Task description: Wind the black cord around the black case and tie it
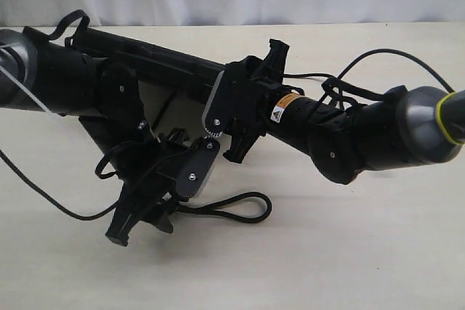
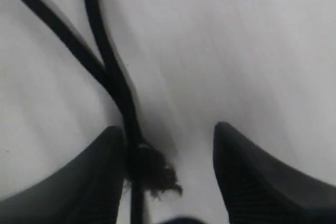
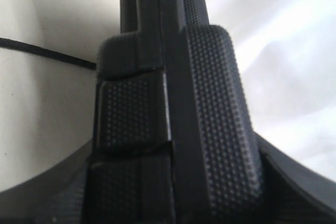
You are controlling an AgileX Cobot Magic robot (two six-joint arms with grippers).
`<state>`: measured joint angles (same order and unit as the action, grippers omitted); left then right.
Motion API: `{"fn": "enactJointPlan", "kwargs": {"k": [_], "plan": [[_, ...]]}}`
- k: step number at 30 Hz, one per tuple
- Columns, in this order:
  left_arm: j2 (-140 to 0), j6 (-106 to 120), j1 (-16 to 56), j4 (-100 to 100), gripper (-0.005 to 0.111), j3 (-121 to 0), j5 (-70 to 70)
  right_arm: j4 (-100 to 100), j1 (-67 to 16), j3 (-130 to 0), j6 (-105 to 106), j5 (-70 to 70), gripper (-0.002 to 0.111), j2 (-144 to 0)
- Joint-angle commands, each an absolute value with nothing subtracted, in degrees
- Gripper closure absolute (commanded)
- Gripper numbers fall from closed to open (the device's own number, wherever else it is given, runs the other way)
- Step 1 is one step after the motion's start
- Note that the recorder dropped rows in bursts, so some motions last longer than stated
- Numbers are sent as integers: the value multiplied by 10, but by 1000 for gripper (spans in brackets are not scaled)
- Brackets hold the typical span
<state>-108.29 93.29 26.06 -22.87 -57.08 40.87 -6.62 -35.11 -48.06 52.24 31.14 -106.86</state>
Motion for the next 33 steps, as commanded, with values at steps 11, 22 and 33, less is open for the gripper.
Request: {"fn": "enactJointPlan", "kwargs": {"k": [11,22,33], "plan": [[-1120,929,264,-152,83,-574,399,-100,-347,-480,471,299,104,-1071],[-1121,921,264,-158,85,-574,400,-100,-347,-480,469,299,104,-1071],[-1011,680,229,-79,107,-574,453,-100,-347,-480,356,299,104,-1071]]}}
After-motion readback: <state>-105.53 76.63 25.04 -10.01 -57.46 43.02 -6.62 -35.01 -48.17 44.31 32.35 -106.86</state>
